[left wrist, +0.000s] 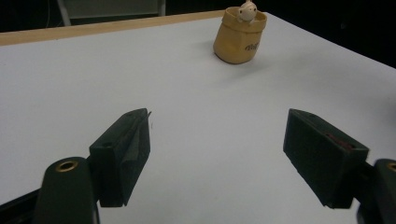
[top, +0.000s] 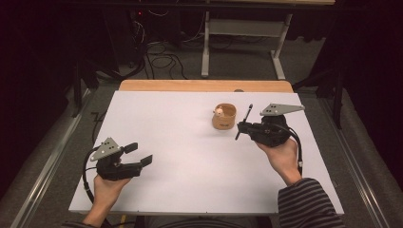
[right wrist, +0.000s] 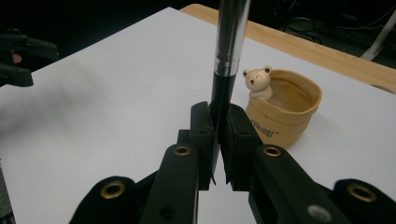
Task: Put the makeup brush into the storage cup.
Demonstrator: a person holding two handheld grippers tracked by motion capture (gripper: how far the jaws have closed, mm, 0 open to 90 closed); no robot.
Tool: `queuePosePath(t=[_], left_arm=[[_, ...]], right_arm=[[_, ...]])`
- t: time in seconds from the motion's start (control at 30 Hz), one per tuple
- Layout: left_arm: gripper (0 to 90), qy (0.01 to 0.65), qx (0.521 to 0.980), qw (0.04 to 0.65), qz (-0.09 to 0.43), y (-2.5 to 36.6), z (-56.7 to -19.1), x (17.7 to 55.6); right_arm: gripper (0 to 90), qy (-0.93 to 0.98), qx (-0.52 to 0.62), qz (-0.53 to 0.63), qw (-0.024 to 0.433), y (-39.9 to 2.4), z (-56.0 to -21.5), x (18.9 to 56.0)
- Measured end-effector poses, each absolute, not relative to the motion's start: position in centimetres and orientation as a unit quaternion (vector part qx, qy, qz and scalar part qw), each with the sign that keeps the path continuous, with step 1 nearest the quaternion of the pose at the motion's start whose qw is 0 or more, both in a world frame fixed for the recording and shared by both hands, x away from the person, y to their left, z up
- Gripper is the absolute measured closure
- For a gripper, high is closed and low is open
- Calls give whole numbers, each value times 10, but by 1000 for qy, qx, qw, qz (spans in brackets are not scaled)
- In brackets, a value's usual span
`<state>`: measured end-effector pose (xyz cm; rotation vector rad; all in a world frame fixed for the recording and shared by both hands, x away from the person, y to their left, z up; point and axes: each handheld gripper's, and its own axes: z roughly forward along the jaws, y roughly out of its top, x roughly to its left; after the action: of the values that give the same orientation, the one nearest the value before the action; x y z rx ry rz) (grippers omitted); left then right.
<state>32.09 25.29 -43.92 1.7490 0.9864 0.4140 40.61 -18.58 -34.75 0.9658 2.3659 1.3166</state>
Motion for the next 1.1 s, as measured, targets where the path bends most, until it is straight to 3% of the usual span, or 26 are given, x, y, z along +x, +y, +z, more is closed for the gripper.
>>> queuePosePath(t=[1.1], left_arm=[[237, 408, 734, 515, 171, 251, -440, 321]], right_arm=[[857, 801, 367, 453, 137, -181, -334, 443]])
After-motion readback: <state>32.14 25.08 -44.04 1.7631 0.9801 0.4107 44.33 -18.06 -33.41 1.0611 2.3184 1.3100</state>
